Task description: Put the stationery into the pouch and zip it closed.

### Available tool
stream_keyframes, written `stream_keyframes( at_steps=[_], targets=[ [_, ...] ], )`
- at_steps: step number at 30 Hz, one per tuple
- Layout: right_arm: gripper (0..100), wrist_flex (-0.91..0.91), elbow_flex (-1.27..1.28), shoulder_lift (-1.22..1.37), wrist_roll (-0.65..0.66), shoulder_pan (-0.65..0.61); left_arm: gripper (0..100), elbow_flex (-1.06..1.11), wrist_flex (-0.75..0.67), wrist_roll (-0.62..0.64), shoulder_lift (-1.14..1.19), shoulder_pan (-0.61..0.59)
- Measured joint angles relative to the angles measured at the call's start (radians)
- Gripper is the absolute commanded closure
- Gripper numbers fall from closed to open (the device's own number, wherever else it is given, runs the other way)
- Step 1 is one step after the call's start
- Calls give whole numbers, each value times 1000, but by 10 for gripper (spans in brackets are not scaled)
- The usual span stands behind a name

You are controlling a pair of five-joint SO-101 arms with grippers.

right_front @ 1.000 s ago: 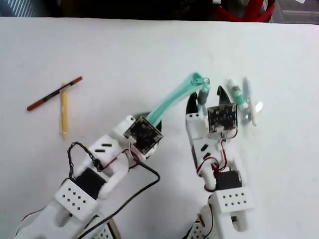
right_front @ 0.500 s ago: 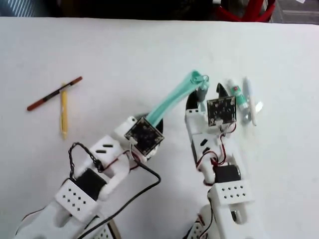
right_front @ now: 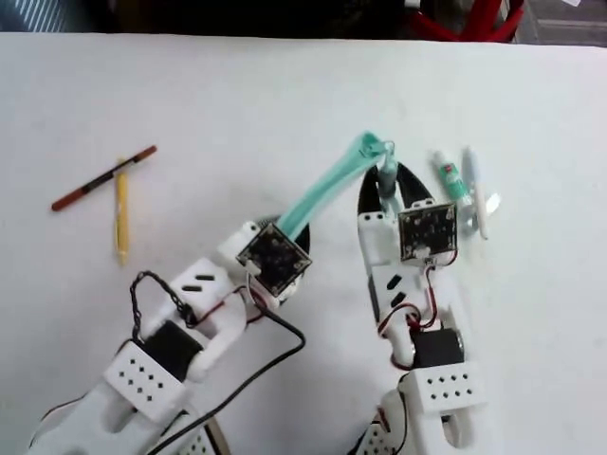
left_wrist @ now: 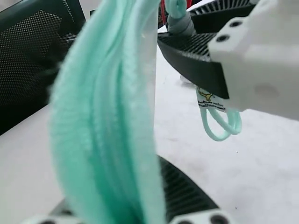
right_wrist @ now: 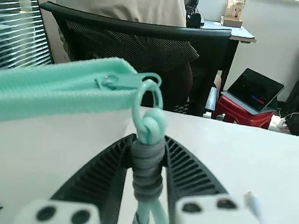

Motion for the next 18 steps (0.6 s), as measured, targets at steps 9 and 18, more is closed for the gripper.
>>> stream_keyframes(
  at_steps=[9, 18],
  targets=[
    [940, 147, -5, -84, 23, -2, 976, 2, -23, -2, 2, -6],
    [867, 330, 11, -279, 23, -9, 976, 2, -32, -2, 2, -17]
  ],
)
